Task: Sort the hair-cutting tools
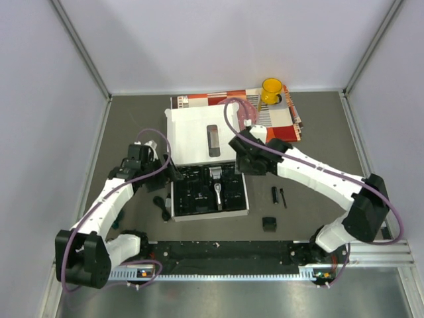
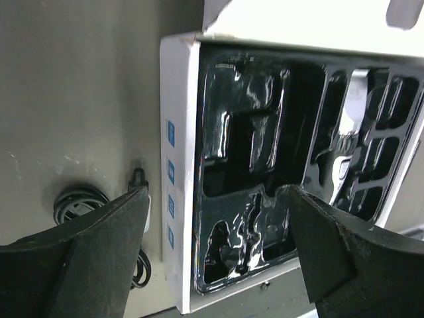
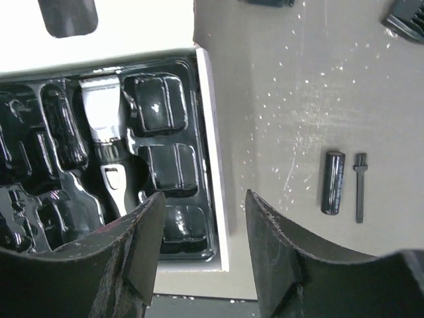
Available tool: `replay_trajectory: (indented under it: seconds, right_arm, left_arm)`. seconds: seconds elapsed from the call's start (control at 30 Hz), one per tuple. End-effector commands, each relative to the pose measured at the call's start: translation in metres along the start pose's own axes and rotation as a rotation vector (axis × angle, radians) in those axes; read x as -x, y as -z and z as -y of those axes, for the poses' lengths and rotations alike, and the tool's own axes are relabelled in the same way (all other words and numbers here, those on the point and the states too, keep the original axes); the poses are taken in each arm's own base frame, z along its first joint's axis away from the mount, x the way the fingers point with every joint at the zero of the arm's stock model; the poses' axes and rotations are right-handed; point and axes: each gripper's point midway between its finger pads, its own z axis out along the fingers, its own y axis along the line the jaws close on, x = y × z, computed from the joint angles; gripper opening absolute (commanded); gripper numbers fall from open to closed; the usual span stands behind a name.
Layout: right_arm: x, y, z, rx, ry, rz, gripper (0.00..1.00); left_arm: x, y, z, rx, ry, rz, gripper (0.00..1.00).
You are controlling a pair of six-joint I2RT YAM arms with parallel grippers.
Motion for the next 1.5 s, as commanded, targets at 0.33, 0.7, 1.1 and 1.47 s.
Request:
replay_trajectory:
  seconds: [0.33,0.7,1.1,1.47]
  right_arm:
    - [-0.035,-0.008,0.113,-0.149,0.020,-0.106,0.60]
    - [-0.076,-0.046,0.124,-0.137,0.043,-0.224,0.59]
    - [-0.081,-0.064,0.113,-0.072,0.065,-0.219,0.55]
    - [-0.075,-0.083,0.111,-0.128,0.066,-0.235,0.45]
  left_arm:
    - [-0.049,0.003,0.016,-0.204,0.007,-0.102,0.90]
    - [-0.049,-0.013,0.021,-0.243,0.006,-0.144,0.74]
    - [-0.048,-0.016,0.021,-0.242,-0.018,-0.155,0.64]
    - [-0.017,-0.001,-0.002,-0.035,-0.057,-0.018,0.76]
